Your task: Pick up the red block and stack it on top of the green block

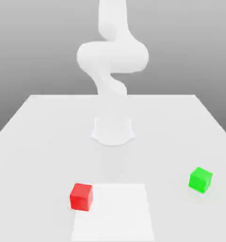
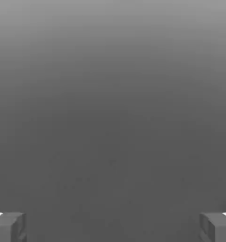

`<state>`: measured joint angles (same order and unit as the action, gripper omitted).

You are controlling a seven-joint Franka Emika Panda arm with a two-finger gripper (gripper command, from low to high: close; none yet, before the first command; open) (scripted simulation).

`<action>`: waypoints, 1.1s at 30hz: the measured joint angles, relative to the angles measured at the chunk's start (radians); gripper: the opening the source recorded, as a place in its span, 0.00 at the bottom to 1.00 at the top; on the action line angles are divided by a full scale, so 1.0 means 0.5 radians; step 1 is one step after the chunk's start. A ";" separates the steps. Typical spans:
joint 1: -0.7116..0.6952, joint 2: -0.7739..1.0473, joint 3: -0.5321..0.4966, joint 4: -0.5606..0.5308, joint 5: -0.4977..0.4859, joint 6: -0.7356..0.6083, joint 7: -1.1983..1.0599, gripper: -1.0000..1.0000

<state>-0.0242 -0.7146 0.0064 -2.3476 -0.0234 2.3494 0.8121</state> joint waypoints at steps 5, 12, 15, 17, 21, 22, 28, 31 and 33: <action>-0.097 0.390 -0.003 -0.208 -0.096 0.220 0.048 0.50; -0.198 0.901 -0.067 -0.485 -0.154 0.513 0.061 0.50; -0.222 1.117 -0.109 -0.605 -0.130 0.640 0.031 0.50; -0.236 1.260 -0.133 -0.685 -0.082 0.726 -0.011 0.50; -0.273 1.544 -0.128 -0.785 0.060 0.917 -0.122 0.50; -0.279 1.616 -0.118 -0.782 0.082 0.976 -0.138 0.50; -0.317 1.944 -0.068 -0.741 0.134 1.253 -0.180 0.00; -0.318 1.944 -0.068 -0.742 0.131 1.253 -0.176 0.00; -0.322 1.963 -0.063 -0.739 0.130 1.269 -0.176 0.00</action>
<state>-0.1852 0.2670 -0.0253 -2.7171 0.0415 2.9839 0.7243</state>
